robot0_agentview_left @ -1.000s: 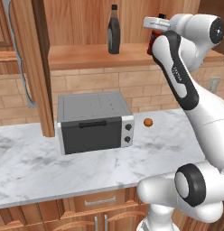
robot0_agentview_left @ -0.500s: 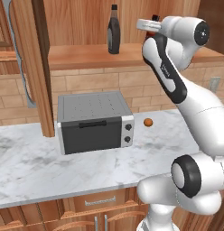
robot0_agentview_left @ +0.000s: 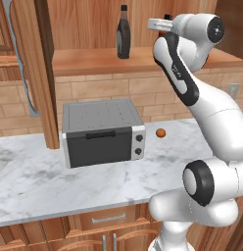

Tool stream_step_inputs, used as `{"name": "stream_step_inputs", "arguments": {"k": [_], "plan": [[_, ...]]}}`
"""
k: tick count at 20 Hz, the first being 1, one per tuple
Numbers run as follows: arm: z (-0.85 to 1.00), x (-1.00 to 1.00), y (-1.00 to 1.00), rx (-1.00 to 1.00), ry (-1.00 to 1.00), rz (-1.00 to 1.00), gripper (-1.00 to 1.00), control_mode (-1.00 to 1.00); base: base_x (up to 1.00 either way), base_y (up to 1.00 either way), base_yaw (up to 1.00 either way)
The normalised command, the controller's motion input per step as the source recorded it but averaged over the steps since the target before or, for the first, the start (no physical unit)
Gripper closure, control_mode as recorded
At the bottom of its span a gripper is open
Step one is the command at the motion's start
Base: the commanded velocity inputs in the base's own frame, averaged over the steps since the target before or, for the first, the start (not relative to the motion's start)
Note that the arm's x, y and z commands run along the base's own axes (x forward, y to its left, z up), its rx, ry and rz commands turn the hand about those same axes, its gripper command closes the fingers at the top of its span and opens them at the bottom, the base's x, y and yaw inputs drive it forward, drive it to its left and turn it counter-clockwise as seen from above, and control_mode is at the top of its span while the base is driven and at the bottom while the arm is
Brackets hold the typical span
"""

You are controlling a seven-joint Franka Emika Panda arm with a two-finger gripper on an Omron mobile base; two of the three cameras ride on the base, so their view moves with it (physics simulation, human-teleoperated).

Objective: Pick the syrup bottle and condiment bottle from the counter and place them in the cabinet.

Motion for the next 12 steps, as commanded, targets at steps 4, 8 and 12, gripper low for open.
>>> {"name": "stream_step_inputs", "arguments": {"k": [4,8,12], "plan": [[-0.14,0.00,0.00,-0.02,-0.03,0.00,1.00,-1.00,0.00,0.00,0.00],[-0.15,0.00,0.00,0.00,-0.13,0.00,1.00,-1.00,0.00,0.00,0.00],[-0.13,0.01,0.00,0.00,-0.14,0.00,1.00,-1.00,0.00,0.00,0.00]]}}
